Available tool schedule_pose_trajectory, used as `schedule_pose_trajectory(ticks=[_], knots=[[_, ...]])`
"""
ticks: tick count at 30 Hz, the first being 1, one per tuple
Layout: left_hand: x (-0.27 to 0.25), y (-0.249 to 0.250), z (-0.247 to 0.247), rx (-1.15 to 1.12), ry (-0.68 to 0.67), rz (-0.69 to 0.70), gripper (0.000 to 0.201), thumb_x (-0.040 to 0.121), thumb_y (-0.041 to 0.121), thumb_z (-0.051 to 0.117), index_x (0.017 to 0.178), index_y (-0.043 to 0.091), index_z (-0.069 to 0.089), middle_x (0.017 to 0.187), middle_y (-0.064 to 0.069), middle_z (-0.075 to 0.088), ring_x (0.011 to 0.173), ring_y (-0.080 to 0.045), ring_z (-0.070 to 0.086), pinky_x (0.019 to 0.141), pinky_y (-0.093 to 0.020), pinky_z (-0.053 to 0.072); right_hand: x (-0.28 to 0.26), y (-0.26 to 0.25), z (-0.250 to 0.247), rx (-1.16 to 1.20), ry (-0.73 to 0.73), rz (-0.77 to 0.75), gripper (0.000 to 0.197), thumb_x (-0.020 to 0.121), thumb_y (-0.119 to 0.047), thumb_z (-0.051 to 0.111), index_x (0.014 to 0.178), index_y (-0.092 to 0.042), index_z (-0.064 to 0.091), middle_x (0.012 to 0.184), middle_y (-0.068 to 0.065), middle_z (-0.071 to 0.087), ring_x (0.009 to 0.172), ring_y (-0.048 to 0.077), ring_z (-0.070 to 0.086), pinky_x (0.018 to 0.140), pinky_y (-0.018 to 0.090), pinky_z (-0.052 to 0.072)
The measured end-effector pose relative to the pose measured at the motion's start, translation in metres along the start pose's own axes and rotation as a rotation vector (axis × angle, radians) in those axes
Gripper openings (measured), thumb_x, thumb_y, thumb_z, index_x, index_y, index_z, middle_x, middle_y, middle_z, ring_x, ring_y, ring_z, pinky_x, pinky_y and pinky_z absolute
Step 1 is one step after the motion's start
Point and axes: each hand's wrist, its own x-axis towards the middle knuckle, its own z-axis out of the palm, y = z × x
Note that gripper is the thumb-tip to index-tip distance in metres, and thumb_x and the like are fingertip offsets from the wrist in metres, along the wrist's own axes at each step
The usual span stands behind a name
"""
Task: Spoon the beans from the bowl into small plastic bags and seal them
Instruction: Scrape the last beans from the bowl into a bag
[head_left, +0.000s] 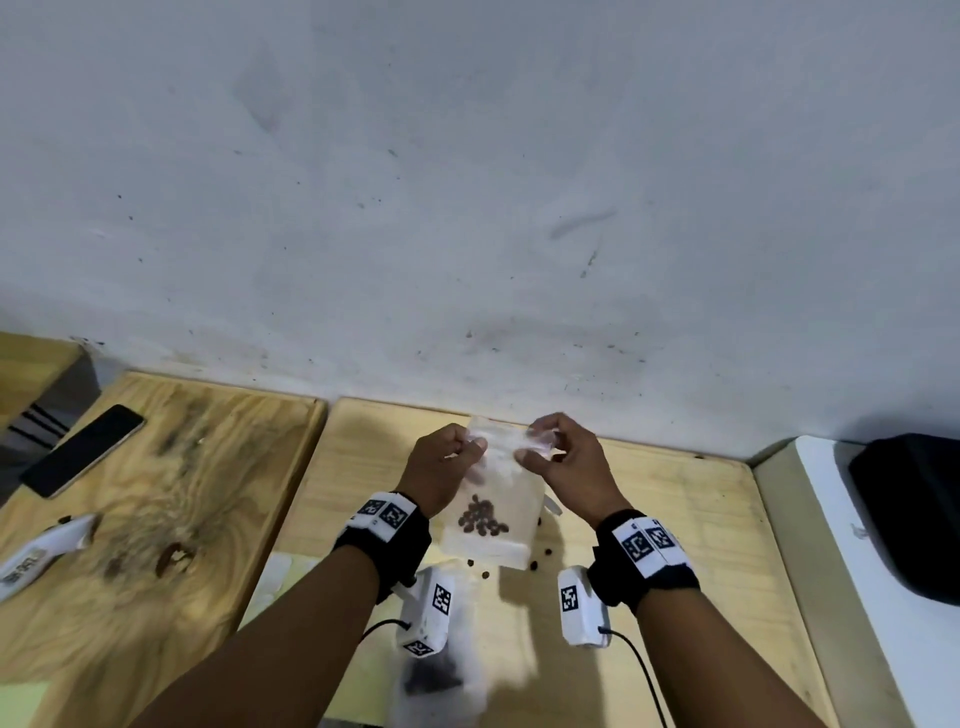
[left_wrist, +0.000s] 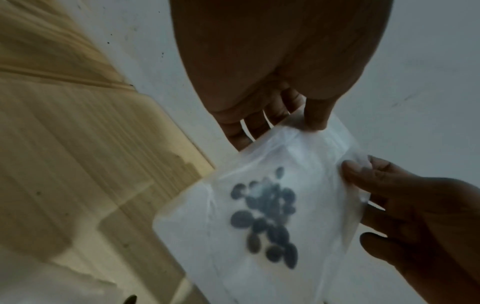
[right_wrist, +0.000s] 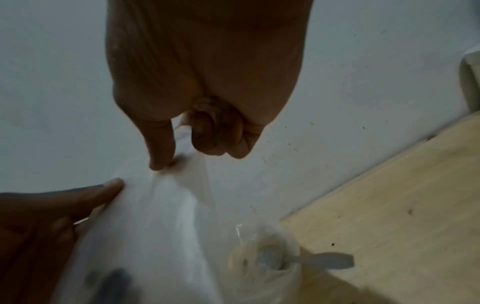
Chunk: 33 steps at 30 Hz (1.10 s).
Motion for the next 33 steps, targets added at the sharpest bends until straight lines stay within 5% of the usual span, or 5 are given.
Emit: schedule_pose_trajectory(ticks=[3, 14, 19, 25, 33], knots=[[0.002, 0.006, 0.000, -0.011, 0.022, 0.002, 0.029, 0.088, 0.025, 0.066, 0.067, 0.016, 0.049, 0.073, -0.015, 0.067, 0.069, -0.035, 0.069, 0.061, -0.029, 0.042, 0.000, -0.007, 0.002, 0.117, 0.056, 0.073, 0.046, 0.073, -0.017, 0.087, 0.113, -0.025, 0.066, 0.099, -0.001, 0.068, 0.089, 0.009, 0.061, 0.079, 0.026, 0.052], [-0.006, 0.018, 0.006, -0.023, -0.006, 0.040, 0.020, 0.089, 0.025, 0.067, 0.088, 0.005, 0.071, 0.079, -0.008, 0.075, 0.067, -0.015, 0.069, 0.057, -0.016, 0.048, -0.002, -0.032, -0.011, 0.263, -0.112, 0.210, 0.030, 0.084, -0.003, 0.076, 0.062, -0.011, 0.055, 0.046, -0.012, 0.052, 0.036, -0.002, 0.044, 0.039, 0.009, 0.032], [-0.004, 0.014, 0.009, -0.069, -0.017, -0.031, 0.059, 0.078, 0.054, 0.059, 0.084, -0.004, 0.060, 0.074, -0.009, 0.059, 0.070, -0.016, 0.052, 0.067, -0.030, 0.040, 0.000, -0.024, -0.019, 0.270, -0.087, 0.327, 0.027, 0.075, -0.027, 0.085, 0.077, -0.015, 0.061, 0.064, -0.005, 0.054, 0.047, 0.008, 0.033, 0.047, 0.020, 0.024], [-0.013, 0.023, 0.017, -0.156, -0.052, -0.019, 0.024, 0.095, 0.022, 0.056, 0.095, 0.004, 0.073, 0.086, -0.013, 0.073, 0.064, -0.019, 0.069, 0.051, -0.018, 0.042, -0.006, -0.021, -0.030, 0.318, -0.073, 0.361, 0.015, 0.080, -0.021, 0.080, 0.074, -0.016, 0.068, 0.058, -0.010, 0.054, 0.049, 0.009, 0.027, 0.046, 0.020, 0.024], [-0.013, 0.014, 0.029, -0.344, 0.113, -0.131, 0.026, 0.094, 0.032, 0.060, 0.100, 0.009, 0.072, 0.101, -0.012, 0.073, 0.083, -0.029, 0.066, 0.081, -0.043, 0.054, -0.021, -0.007, -0.033, 0.268, -0.037, 0.136, 0.024, 0.081, -0.005, 0.079, 0.085, -0.013, 0.057, 0.084, 0.007, 0.065, 0.045, -0.002, 0.045, 0.042, 0.013, 0.033]])
